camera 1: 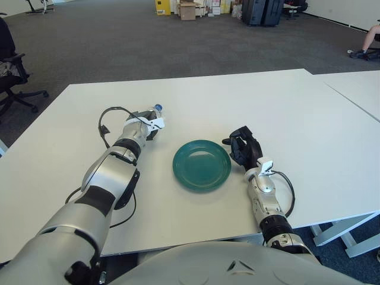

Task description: Put the bottle into the plate.

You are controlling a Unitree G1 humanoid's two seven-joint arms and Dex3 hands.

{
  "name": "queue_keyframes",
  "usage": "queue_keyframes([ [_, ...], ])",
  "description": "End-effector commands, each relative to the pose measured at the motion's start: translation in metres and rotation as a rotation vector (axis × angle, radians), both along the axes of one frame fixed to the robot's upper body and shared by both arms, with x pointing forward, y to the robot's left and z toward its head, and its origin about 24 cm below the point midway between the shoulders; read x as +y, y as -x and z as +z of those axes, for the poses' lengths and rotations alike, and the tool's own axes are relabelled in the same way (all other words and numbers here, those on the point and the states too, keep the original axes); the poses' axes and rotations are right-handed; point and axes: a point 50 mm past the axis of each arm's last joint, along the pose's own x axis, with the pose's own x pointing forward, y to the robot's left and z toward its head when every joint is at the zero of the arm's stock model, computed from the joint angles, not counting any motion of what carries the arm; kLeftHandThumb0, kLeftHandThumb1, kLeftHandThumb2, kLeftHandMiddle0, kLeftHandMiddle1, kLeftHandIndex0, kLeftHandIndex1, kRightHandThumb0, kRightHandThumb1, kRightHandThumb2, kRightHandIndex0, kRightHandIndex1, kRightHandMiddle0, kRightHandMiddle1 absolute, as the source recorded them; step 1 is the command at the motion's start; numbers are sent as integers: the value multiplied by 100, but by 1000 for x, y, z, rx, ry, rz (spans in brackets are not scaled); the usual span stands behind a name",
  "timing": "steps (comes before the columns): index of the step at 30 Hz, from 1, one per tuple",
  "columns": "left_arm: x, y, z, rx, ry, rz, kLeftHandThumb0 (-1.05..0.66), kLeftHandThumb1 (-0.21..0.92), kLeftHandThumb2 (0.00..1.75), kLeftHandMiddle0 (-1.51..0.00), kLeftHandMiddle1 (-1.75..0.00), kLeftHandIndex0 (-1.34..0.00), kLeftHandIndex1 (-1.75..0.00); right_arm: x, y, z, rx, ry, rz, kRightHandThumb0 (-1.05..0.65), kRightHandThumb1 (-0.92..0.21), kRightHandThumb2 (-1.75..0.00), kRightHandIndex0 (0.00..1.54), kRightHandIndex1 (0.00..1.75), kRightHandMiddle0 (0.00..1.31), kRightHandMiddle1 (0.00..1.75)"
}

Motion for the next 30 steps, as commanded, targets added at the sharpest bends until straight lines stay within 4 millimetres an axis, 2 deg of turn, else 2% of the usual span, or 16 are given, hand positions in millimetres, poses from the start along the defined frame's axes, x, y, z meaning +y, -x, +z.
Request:
queue_keyframes([
  [1,0,26,-33,176,38,25,-41,56,100,-40,-118,-42,-175,-9,19,-25,135,-6,-24,-37,-71,-81,45,114,32,174],
  [9,0,26,-33,176,38,25,-41,56,100,-40,-118,-42,-175,-10,20,-24,134,-6,-24,-37,-71,-81,45,114,32,174],
  [10,4,44,-51,418,82,-84,-41,56,100,-40,-118,-42,-175,-3,20,-24,136,7,6,-37,-71,-81,45,114,32,174],
  [11,9,59,-61,614,108,-164,-39,69,83,-43,-109,-34,-175,3,20,-24,137,17,30,-37,-71,-80,42,116,32,174],
  [12,13,70,-68,752,120,-214,-38,77,72,-45,-102,-29,-175,6,20,-24,137,23,47,-37,-71,-80,41,118,31,174],
  [13,15,75,-69,828,131,-248,-37,80,68,-46,-100,-27,-175,8,19,-24,136,26,57,-37,-72,-80,40,119,31,174],
  [16,13,73,-66,849,150,-284,-36,89,56,-52,-91,-21,-175,9,19,-24,136,27,61,-37,-72,-79,39,121,31,175],
  [22,-2,74,-64,909,218,-413,-36,92,53,-56,-85,-20,-175,10,19,-24,140,20,64,-37,-73,-78,39,122,30,175],
  [30,-4,78,-64,909,281,-494,-36,92,51,-56,-78,-22,-174,12,18,-25,141,16,63,-37,-75,-76,39,122,29,175],
])
